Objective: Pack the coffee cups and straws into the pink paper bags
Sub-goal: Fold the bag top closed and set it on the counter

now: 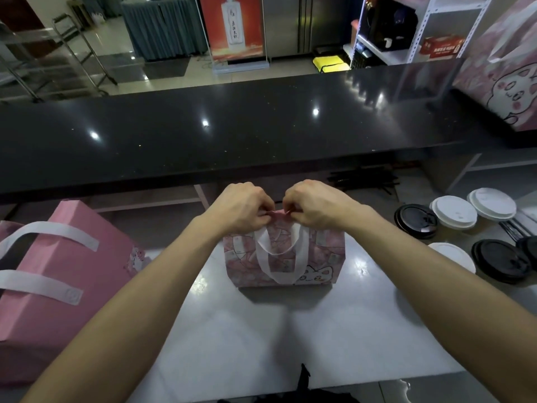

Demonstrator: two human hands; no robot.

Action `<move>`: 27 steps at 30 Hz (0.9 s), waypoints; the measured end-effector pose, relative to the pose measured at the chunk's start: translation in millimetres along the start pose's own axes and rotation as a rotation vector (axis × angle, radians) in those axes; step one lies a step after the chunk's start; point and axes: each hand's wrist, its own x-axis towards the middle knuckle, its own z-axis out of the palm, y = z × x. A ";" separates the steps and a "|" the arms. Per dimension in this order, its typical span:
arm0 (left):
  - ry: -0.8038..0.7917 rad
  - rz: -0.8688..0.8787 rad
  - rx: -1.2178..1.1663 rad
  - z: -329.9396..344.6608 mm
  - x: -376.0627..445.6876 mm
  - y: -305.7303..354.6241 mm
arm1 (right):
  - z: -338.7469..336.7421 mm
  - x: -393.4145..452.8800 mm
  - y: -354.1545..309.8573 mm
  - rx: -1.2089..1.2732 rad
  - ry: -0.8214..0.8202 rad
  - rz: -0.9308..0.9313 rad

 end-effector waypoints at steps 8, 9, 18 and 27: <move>0.058 -0.010 -0.029 10.8 -0.9 -2.4 | 6.2 -8.9 3.7 -0.001 0.046 -0.042; 0.044 -0.028 -0.071 10.5 -3.0 -7.6 | 1.5 -12.9 8.0 0.034 0.046 -0.006; -0.046 -0.150 -0.410 5.8 -40.8 -72.4 | -13.4 -68.6 58.8 0.245 -0.045 0.314; 0.075 -0.179 -0.418 28.8 -39.4 -71.3 | 9.9 -69.4 66.6 0.197 0.141 0.294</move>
